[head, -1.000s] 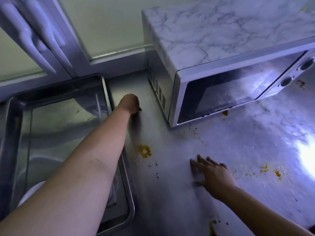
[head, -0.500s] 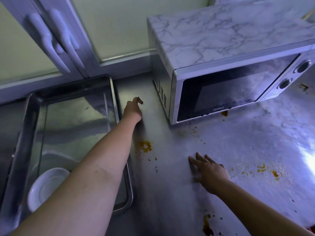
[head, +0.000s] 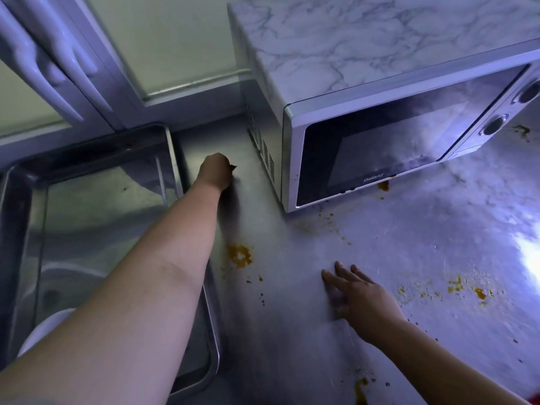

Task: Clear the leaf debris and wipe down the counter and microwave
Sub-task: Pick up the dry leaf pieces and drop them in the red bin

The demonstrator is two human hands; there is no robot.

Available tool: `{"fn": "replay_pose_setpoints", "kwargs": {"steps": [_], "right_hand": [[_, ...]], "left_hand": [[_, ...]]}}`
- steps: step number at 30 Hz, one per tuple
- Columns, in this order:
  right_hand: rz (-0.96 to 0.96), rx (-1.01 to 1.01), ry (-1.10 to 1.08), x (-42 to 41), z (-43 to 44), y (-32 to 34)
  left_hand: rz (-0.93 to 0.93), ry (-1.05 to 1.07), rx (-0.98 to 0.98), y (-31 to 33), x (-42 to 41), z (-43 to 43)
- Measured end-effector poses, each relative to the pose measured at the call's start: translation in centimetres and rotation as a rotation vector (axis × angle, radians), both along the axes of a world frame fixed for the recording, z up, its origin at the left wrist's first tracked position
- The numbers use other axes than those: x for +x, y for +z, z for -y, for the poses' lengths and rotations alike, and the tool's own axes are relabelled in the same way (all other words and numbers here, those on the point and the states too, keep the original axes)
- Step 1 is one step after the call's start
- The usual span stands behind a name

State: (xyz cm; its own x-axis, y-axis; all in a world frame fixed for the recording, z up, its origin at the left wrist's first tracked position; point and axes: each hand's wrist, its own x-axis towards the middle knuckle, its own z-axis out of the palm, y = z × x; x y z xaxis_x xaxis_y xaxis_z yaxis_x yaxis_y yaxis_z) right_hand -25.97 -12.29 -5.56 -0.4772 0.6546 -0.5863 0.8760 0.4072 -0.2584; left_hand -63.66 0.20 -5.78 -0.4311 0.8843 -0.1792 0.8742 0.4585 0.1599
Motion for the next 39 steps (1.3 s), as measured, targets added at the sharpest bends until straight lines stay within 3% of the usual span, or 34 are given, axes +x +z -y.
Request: {"fn": "replay_pose_setpoints", "kwargs": {"steps": [5,7,11,17,19,21,23,25,26,29,35,39], "right_hand": [[0.000,-0.005,-0.012,-0.1,0.0,0.2],[-0.001,-0.008,-0.023,-0.1,0.1,-0.1],[-0.002,-0.018,-0.040,-0.1,-0.1,-0.6],[0.028,-0.032,0.042,-0.1,0.2,0.6],[-0.140,-0.048,-0.035,0.3,1.2,1.8],[-0.464,-0.068,-0.264,2.1,3.3,2.9],[-0.765,-0.207,-0.445,5.0,6.3,4.6],[-0.948,-0.380,-0.496,8.4,8.9,6.1],[-1.012,-0.375,-0.514,10.3,9.7,6.6],[-1.129,-0.154,-0.624,16.6,9.8,7.6],[-1.244,0.107,-0.725,30.6,7.9,9.3],[-1.294,0.240,-0.923,39.4,7.8,9.1]], "left_hand": [[0.167,0.062,-0.006,0.9,2.4,1.9],[0.371,0.171,0.038,1.2,3.9,3.3],[0.909,0.487,0.339,2.1,8.5,8.8],[1.200,0.626,0.545,4.5,17.9,18.9],[1.279,0.664,0.580,5.5,20.9,21.9],[1.311,0.690,0.598,6.2,24.1,24.4],[1.370,0.707,0.583,6.9,27.8,26.1],[1.449,0.720,0.525,7.7,32.0,26.6],[1.497,0.712,0.492,8.1,34.2,26.4],[1.592,0.648,0.389,9.5,41.1,24.7],[1.682,0.470,0.219,11.1,55.2,20.6],[1.826,0.349,-0.029,11.3,63.4,19.1]]}}
